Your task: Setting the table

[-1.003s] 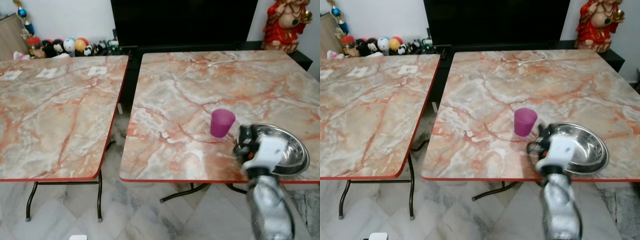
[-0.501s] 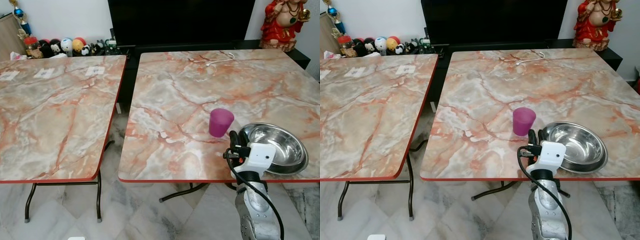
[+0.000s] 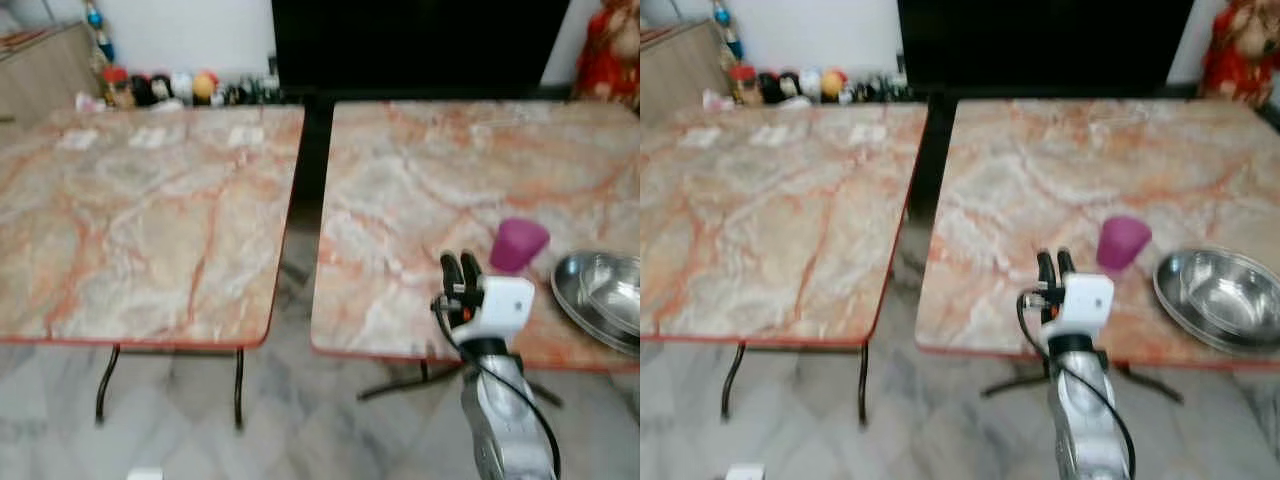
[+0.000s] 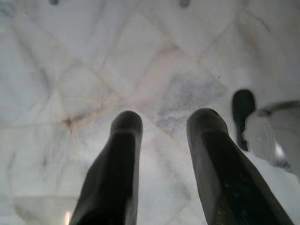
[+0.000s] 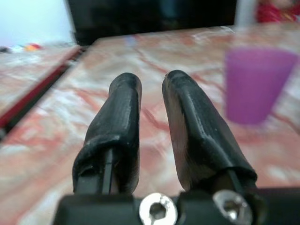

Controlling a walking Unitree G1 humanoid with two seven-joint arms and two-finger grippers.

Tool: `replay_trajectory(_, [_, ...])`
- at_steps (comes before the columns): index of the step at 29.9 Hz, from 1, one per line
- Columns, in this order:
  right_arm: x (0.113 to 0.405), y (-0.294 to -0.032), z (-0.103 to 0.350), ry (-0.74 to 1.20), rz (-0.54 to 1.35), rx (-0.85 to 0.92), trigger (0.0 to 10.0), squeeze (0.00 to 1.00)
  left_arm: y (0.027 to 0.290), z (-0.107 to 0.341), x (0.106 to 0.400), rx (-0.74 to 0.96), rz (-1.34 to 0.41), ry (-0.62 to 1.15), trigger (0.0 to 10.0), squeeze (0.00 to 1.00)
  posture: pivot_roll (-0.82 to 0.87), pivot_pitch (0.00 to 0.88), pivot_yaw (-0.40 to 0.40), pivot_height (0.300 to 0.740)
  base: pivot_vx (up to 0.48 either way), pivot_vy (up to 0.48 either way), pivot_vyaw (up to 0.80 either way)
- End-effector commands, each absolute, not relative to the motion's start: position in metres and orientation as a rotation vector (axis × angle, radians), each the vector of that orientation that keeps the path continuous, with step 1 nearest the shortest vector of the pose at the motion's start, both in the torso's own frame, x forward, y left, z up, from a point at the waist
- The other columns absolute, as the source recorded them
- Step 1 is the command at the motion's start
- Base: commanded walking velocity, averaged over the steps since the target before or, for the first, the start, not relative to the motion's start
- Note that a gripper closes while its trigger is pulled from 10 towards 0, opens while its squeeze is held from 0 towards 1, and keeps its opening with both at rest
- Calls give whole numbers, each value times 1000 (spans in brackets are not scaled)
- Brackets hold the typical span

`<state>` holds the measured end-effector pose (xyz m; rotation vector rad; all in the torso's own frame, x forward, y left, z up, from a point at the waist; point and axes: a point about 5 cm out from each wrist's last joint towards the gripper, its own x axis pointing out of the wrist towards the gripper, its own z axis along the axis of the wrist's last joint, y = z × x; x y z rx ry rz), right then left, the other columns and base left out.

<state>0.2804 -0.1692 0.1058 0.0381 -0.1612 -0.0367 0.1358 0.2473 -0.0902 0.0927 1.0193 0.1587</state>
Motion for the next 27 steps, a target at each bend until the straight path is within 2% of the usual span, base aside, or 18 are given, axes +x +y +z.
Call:
replay_trajectory(1, [283,-162,112,-187,-18,53,10000,0,253,-91,131,106,171,1037,10000,0,-101,0,38,740,0,480,0])
replay_trajectory(9, [285,-158,112,-186,-4,59,10000,0,253,-92,127,104,171,1045,10000,0,-98,0,35,740,0,480,0])
replay_trajectory(21, [287,-151,111,-181,21,54,10000,0,276,-90,106,113,198,1071,10000,0,-93,0,37,740,0,480,0])
replay_trajectory(27, [289,-149,113,-184,36,38,10000,0,275,-89,110,112,196,1067,10000,0,-88,0,34,740,0,480,0])
